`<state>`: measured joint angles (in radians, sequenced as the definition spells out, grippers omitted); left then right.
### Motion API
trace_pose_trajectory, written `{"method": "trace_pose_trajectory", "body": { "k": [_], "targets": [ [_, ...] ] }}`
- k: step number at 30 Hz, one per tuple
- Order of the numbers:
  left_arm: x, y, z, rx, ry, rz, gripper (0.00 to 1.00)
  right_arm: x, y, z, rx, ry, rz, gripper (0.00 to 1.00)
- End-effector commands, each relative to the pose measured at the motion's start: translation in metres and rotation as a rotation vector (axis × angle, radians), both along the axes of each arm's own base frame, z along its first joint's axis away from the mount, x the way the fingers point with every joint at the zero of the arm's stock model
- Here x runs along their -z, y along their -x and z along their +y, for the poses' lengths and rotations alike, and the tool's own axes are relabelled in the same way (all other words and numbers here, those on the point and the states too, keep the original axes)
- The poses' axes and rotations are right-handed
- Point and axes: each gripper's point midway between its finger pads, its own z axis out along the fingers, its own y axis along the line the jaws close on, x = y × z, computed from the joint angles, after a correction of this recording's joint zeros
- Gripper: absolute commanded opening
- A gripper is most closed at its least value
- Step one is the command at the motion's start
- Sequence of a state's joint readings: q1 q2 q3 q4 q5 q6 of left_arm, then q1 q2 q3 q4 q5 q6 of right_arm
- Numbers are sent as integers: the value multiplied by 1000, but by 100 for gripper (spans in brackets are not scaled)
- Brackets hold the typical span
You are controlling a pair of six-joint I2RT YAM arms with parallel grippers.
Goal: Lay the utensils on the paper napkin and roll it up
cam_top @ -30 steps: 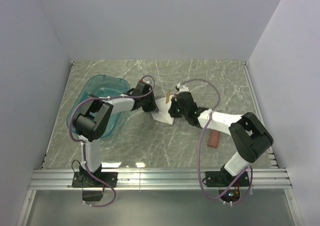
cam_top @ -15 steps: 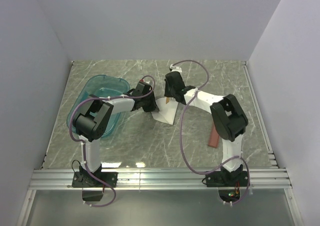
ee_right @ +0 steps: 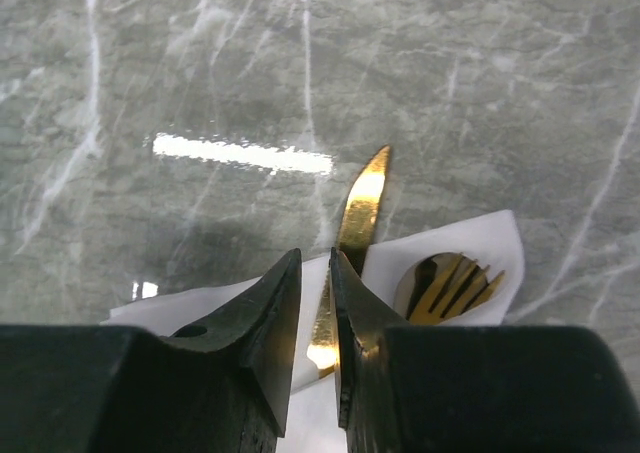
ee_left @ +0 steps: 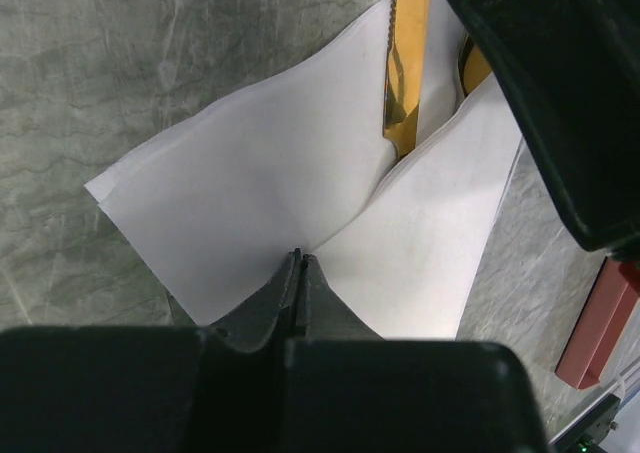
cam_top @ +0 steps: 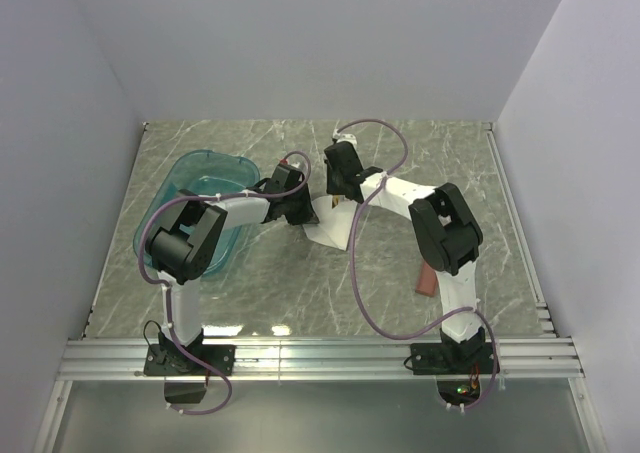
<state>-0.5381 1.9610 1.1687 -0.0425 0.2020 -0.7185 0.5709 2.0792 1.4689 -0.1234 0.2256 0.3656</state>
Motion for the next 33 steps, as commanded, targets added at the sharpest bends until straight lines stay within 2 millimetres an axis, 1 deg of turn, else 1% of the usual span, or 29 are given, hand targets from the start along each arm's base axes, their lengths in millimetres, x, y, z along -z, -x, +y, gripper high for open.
{"method": "trace_pose_trajectory", "body": {
  "k": [1,2,3,5,7,8,9,10,11,17,18,20,22,28,31,33],
  "targets": [
    [6,5,1,9,-18,8,0,-9,-6,11,-47,-57,-28,25],
    [7,5,1,6,-18,11,0,-9,-6,12,-46,-68,-24,25],
    [7,6,0,10,-19,13,0,-3,-5,12,-45,-67,-11,23],
    [6,4,0,5,-20,12,0,-1,-6,14,-47,-67,-9,22],
    [7,5,2,2,-28,15,0,9,-5,13,-43,-53,14,21],
    [9,4,3,-3,-39,17,0,10,-6,9,-22,-40,27,20],
    [10,4,4,-5,-45,19,0,15,-6,5,-12,-29,41,19],
    [11,4,5,-7,-48,23,0,17,-5,5,-3,-24,47,19],
    [11,5,4,-7,-49,24,0,19,-5,0,13,-15,56,19],
    [14,7,7,-16,-55,40,0,33,1,-11,49,1,113,18],
    [15,7,7,-19,-60,44,0,32,1,-16,66,8,107,18],
    [17,7,7,-20,-65,52,0,32,2,-21,77,1,101,18],
    [19,6,8,-25,-68,57,0,26,2,-24,80,0,85,17],
    [23,8,9,-32,-80,69,0,17,-1,-35,101,44,60,17],
    [22,7,9,-32,-75,65,0,10,-1,-33,96,32,56,17],
    [23,8,8,-32,-73,68,0,2,-3,-32,98,14,45,19]
  ]
}}
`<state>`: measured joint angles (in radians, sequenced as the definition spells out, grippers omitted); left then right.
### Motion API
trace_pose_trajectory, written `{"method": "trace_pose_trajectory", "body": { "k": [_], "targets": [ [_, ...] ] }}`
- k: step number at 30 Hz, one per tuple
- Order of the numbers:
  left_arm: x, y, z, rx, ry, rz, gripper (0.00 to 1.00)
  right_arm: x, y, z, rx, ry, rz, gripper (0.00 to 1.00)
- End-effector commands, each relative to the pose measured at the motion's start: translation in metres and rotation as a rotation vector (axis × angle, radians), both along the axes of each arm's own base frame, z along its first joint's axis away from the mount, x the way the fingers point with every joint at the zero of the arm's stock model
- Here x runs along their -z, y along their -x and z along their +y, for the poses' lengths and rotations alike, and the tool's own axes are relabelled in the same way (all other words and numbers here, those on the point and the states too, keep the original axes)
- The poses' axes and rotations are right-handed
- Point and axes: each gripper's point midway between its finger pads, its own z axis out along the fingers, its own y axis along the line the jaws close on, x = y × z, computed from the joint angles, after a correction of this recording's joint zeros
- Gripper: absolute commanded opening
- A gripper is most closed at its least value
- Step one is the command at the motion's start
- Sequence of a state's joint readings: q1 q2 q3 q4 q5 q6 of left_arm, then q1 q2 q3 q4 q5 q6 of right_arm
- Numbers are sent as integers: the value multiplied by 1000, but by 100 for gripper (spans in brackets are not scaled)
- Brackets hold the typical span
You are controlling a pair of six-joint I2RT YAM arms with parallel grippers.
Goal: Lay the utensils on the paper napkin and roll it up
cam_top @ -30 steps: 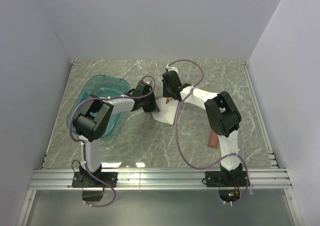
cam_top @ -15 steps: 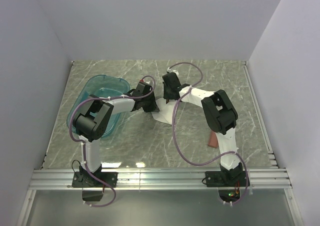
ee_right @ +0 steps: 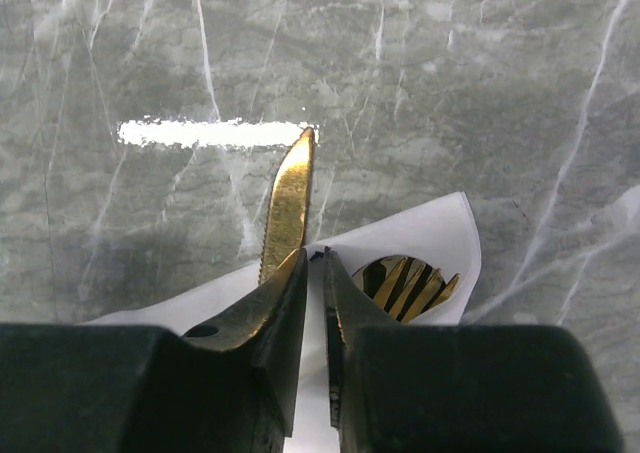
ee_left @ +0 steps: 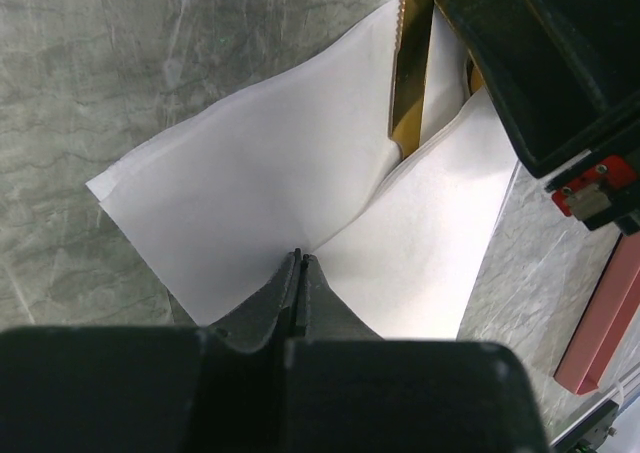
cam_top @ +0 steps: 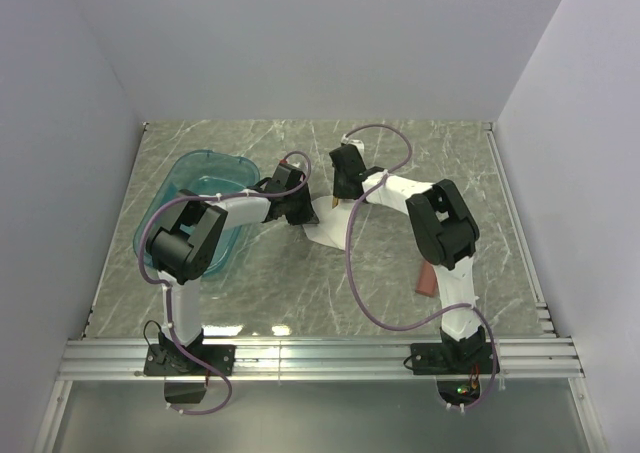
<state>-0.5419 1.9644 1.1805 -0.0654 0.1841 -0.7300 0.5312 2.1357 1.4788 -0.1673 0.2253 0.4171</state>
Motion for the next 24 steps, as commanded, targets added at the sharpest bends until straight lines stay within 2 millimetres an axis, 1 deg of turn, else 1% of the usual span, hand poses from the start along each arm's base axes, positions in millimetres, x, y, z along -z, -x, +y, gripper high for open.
{"method": "trace_pose_trajectory", "body": {
  "k": [1,2,5,10,11,12,16,19,20,22,23,24],
  "targets": [
    [21,7,7,-15,-56,57,0,-31,-1,-7,16,-6,-39,20],
    [22,8,6,-14,-52,60,0,-33,-2,-4,6,-19,-37,21],
    [22,7,6,-13,-50,60,0,-29,-2,1,-11,-35,-26,25],
    [22,8,4,-7,-45,60,0,-34,-2,7,-23,-62,-48,26],
    [23,8,5,-10,-45,63,0,-36,-5,8,-23,-67,-55,25],
    [23,8,5,-10,-44,64,0,-37,-8,3,-2,-53,-61,25],
    [24,9,3,-9,-43,66,0,-39,-18,3,36,-48,-57,32],
    [25,9,5,-11,-48,68,0,-39,-25,5,50,-49,-66,33],
    [25,9,4,-9,-47,69,0,-32,-24,4,54,-33,-48,33],
    [24,9,4,-10,-44,68,0,-31,-28,5,48,-24,-46,33],
    [24,10,4,-10,-43,68,0,-26,-29,5,47,-10,-42,33],
    [25,10,4,-10,-41,70,0,-25,-30,4,51,-1,-43,33]
  ]
}}
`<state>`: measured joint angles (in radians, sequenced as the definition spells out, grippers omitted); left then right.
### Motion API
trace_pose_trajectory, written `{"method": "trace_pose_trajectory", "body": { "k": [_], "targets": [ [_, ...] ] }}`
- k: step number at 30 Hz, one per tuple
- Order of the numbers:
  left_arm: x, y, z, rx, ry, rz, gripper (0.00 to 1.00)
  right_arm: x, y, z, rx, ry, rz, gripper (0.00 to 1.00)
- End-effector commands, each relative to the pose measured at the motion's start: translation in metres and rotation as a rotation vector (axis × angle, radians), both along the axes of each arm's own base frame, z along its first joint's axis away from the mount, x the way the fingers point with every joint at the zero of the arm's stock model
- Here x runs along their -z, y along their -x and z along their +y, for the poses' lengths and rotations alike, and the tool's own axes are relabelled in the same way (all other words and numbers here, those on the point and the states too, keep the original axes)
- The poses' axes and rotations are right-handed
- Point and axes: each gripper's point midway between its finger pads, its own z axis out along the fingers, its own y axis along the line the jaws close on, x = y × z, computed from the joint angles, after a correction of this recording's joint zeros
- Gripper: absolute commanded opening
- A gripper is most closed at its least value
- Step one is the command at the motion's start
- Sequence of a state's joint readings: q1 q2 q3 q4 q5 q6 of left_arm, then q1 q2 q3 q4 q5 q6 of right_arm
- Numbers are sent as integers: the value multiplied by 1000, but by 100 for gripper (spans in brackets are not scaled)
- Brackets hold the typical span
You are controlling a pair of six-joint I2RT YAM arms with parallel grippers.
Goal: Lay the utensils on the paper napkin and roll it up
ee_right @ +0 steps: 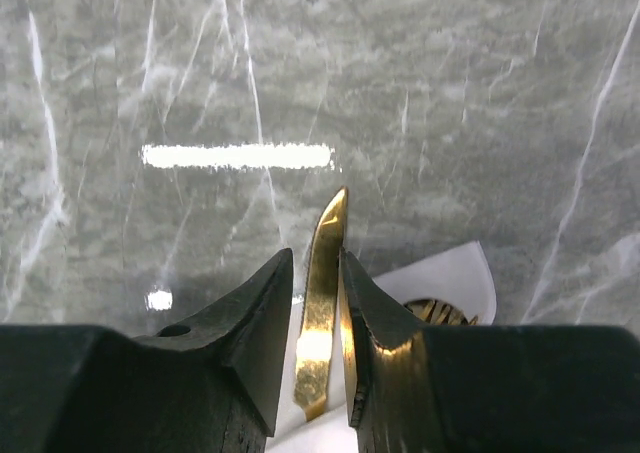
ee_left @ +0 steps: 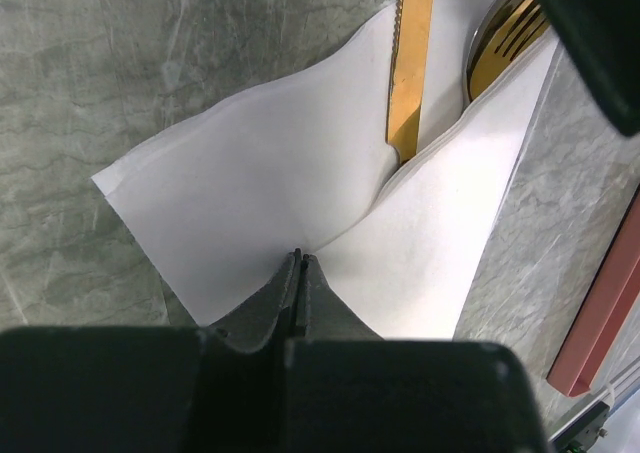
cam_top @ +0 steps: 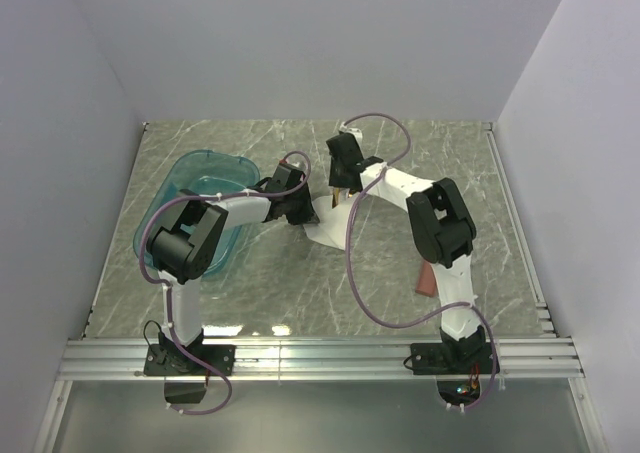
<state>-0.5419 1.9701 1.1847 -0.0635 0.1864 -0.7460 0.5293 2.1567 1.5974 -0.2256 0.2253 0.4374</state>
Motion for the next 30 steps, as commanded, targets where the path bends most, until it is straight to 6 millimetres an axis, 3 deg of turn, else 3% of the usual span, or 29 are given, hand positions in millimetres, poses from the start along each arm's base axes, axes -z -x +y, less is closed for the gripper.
{"method": "trace_pose_trajectory", "body": {
  "k": [1,7,12,16,30],
  "targets": [
    [24,11,5,3,-51,59,0,0,-13,-8,34,45,-16,33],
    [25,10,4,3,-49,68,0,3,-22,-10,13,107,-3,32],
    [28,9,5,2,-61,68,0,16,-16,-6,-46,120,35,32],
    [27,9,6,-6,-62,69,0,19,-11,-20,-44,199,43,31],
    [33,6,7,-18,-76,85,0,-13,-12,-49,7,323,-35,28]
  ]
}}
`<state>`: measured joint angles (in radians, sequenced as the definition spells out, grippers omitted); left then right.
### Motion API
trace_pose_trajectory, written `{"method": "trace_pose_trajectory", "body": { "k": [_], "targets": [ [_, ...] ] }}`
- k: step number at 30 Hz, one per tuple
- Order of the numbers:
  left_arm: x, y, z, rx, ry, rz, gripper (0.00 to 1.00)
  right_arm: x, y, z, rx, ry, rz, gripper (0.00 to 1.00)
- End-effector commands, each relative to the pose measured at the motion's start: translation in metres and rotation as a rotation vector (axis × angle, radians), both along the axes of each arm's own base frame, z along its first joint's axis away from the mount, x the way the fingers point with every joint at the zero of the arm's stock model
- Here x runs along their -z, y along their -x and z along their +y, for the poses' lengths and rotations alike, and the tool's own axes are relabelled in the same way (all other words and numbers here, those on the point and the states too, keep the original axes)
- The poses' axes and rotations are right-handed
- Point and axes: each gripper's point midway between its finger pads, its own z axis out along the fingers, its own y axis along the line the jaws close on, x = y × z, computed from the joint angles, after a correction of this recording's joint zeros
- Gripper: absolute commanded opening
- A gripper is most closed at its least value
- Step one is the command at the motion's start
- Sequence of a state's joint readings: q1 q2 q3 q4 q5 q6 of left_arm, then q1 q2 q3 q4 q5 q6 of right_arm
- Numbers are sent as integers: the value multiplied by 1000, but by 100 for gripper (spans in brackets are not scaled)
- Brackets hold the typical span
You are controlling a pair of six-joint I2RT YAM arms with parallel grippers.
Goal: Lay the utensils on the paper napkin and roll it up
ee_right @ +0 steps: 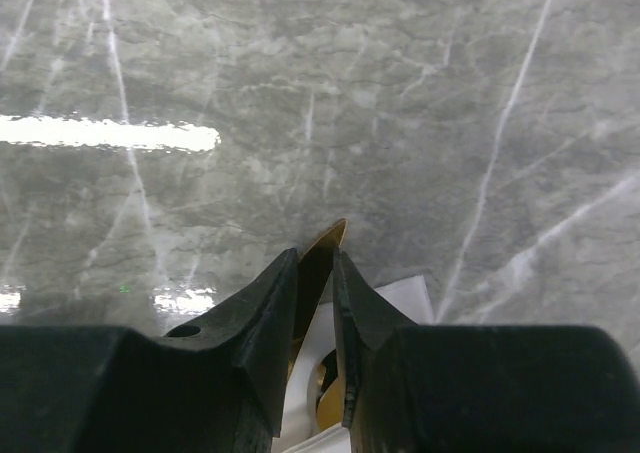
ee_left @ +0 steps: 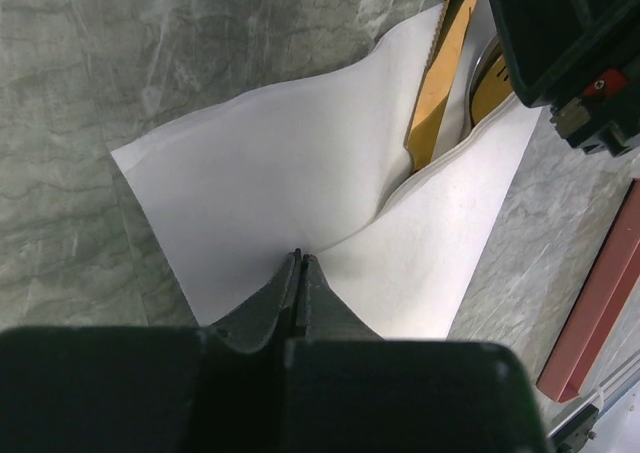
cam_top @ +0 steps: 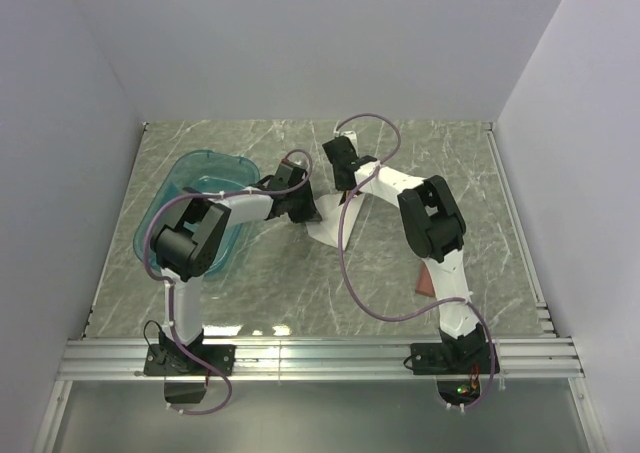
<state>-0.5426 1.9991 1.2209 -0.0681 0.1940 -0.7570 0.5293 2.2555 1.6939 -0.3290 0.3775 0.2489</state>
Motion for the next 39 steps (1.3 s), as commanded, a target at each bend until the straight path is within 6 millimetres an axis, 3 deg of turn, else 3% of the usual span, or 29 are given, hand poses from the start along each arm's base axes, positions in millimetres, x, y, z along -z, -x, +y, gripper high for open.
{"method": "trace_pose_trajectory", "body": {
  "k": [1,9,12,19,23,30,39],
  "targets": [
    [32,13,12,-12,-89,80,0,-42,-4,-15,34,35,-73,27],
    [33,12,12,-18,-85,82,0,-71,-6,10,11,-137,-117,28],
    [35,13,12,-16,-85,87,0,-64,-8,24,-21,-196,-97,28],
    [36,15,13,-19,-93,95,0,-24,-5,30,-16,-223,-11,25],
    [40,15,15,-29,-105,110,0,-9,-2,27,0,-224,28,24],
    [48,18,23,-55,-124,137,0,0,11,0,41,-163,72,22],
    [55,20,29,-77,-131,162,0,-10,19,-17,66,-115,48,22]
  ]
}}
